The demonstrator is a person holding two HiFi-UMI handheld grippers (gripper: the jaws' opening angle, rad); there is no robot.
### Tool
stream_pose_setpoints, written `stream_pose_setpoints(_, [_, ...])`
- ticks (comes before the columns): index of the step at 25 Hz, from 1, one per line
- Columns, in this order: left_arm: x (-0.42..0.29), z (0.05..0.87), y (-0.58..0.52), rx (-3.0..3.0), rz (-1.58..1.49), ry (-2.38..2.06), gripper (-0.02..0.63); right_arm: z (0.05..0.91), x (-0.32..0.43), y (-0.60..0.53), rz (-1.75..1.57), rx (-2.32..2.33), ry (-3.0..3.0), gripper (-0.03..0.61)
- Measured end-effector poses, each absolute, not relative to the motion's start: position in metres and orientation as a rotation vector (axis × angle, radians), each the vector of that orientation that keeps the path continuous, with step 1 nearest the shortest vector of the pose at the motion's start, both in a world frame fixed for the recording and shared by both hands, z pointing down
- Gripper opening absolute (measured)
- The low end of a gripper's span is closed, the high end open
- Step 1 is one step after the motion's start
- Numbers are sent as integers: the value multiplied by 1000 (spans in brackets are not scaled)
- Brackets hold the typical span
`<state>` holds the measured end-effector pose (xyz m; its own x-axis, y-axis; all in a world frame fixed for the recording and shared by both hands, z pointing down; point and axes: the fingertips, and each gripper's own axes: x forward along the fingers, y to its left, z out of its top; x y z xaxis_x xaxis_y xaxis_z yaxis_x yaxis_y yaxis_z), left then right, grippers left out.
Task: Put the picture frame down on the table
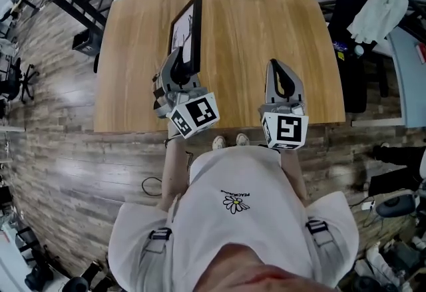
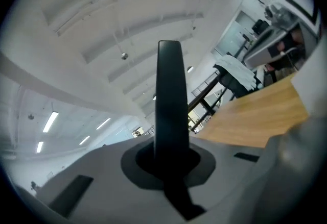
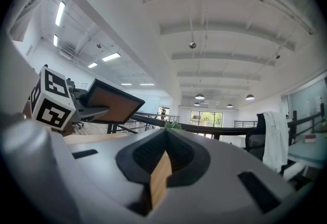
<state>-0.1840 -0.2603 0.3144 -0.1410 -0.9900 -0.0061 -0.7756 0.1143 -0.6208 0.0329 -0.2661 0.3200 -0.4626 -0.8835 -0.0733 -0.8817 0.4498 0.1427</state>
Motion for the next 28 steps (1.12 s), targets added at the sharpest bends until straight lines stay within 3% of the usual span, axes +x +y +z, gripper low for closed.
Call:
stream_pose_setpoints(12, [-181,394,-298,-1718,-1254,1607,23,341,44,-253,-197,1649,-2580,11])
stream_pose_setpoints(28, [-178,531,-315,-1719,-1547,1343,25,346,68,-236,-188,1720,-2485,11])
